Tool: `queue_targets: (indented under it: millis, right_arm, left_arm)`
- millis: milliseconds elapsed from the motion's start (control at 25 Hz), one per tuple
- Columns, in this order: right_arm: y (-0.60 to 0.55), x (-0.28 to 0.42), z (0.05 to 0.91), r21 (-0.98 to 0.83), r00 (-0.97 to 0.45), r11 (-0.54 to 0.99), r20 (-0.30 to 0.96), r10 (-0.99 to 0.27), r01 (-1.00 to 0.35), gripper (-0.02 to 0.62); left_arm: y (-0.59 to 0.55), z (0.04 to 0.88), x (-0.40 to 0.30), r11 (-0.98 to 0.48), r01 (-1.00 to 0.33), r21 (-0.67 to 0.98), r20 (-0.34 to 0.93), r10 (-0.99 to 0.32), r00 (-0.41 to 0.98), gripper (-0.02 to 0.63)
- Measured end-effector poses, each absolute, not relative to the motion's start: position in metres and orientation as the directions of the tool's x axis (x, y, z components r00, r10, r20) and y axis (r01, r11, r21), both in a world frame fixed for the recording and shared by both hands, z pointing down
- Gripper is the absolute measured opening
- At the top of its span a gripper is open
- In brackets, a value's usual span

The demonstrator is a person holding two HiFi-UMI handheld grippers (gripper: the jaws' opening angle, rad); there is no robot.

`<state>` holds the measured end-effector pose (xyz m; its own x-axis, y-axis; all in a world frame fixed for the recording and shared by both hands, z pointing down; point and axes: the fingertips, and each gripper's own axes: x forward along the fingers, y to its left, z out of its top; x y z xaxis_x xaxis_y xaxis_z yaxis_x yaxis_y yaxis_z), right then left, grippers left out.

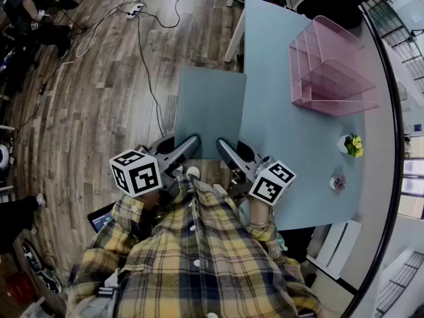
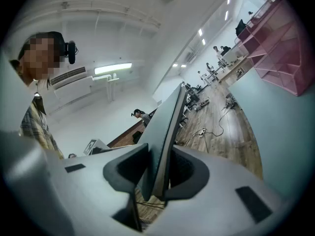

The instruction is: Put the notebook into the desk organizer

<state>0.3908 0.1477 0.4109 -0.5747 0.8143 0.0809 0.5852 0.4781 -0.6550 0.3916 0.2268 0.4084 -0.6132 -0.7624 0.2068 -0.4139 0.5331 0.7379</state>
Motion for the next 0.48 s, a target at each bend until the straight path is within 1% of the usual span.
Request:
queue_targets:
  millis: [480]
  right_arm:
    - [0.1433,0.3927,0.4124,-0.682,-0.596,0.476,0.073,0.8,0.556,0.109]
  left_arm:
    - [0.2233,0.4117,0.3914,0.513,-0.419,0.749,0.194,-0.774,-0.602,0.115]
